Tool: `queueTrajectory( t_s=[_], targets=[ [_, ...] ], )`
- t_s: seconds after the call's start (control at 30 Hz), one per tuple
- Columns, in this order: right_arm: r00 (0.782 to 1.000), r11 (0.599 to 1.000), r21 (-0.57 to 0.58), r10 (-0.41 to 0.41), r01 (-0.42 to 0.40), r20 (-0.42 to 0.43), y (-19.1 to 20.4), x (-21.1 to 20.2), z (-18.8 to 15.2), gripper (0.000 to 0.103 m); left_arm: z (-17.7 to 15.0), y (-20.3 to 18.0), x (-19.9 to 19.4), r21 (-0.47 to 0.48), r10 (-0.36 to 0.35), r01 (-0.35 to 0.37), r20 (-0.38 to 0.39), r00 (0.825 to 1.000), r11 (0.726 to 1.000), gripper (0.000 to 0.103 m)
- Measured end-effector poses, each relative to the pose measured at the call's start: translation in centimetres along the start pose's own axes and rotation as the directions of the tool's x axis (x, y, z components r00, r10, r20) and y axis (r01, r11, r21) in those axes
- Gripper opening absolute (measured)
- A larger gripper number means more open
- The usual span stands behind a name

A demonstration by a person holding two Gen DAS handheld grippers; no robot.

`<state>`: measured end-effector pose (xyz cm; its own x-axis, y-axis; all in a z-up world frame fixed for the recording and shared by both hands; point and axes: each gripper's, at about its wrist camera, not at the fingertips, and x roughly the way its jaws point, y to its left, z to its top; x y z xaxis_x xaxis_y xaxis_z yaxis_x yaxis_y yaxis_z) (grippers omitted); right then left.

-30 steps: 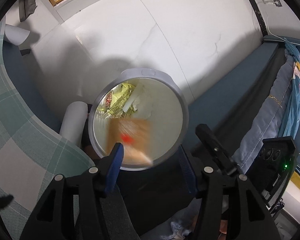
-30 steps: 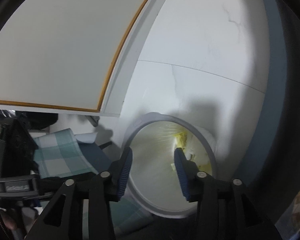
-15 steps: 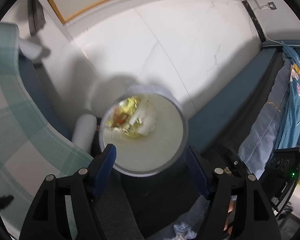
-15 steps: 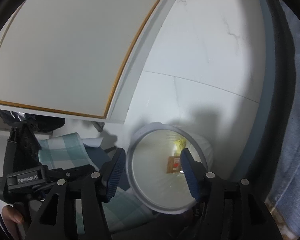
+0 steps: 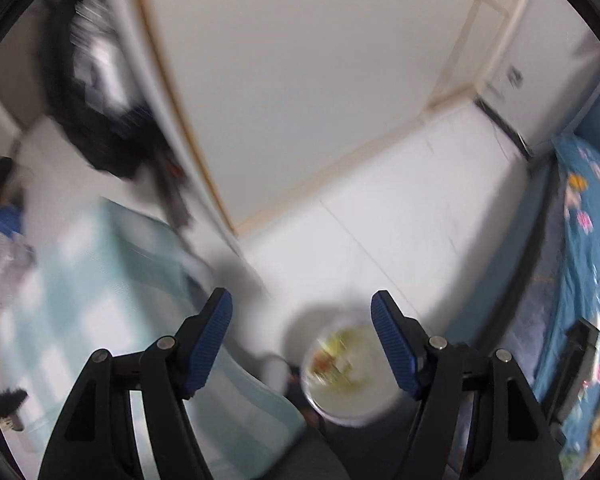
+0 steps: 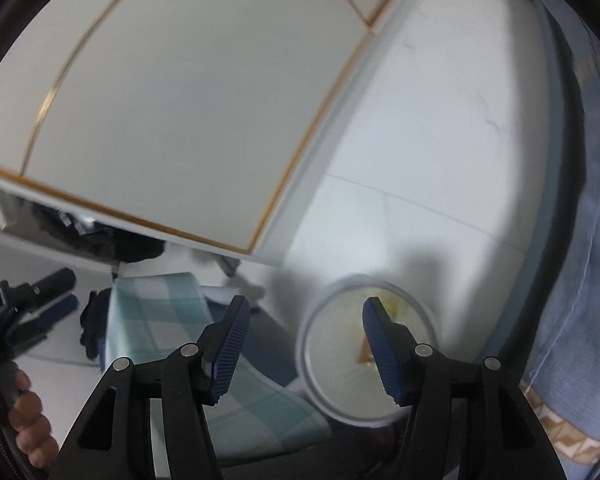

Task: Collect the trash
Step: 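Move both tools back over the table, then close the right tool on the cream snack-bar wrapper and lift it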

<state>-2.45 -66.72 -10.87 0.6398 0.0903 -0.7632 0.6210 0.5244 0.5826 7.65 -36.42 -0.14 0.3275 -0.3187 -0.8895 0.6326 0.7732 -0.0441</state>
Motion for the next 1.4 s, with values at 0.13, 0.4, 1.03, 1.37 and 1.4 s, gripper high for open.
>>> queueTrajectory(
  t_s=[0.13, 0.4, 1.03, 1.37, 1.4],
  targets=[
    [0.999, 0.987, -0.160, 0.034, -0.026, 0.043, 5.1, -2.3, 0.2, 0.059, -0.9, 3.9, -4.3, -0.090, 0.034, -0.024, 0.121, 0.992, 0.996, 0.069],
    [0.973, 0.894, -0.421, 0.210, -0.152, 0.095, 17.0, -6.9, -2.4, 0.066, -4.5, 10.1, -10.2, -0.181, 0.197, -0.149, 0.283, 0.939, 0.972, 0.069],
    [0.910, 0.492, -0.825, 0.410, -0.276, -0.060, 33.6, -8.3, -16.7, 0.077, -16.7, 24.1, -15.6, -0.591, 0.538, -0.251, 0.377, 0.754, 0.766, 0.085],
    [0.941, 0.315, -0.903, 0.261, -0.293, -0.214, 35.9, -0.8, -24.0, 0.081, -21.9, 29.0, -10.4, -0.674, 0.562, -0.254, 0.286, 0.776, 0.694, 0.090],
    [0.944, 0.308, -0.904, 0.238, -0.296, -0.228, 35.9, 0.2, -24.5, 0.081, -22.2, 29.3, -9.7, -0.675, 0.553, -0.249, 0.280, 0.785, 0.695, 0.092]
  ],
)
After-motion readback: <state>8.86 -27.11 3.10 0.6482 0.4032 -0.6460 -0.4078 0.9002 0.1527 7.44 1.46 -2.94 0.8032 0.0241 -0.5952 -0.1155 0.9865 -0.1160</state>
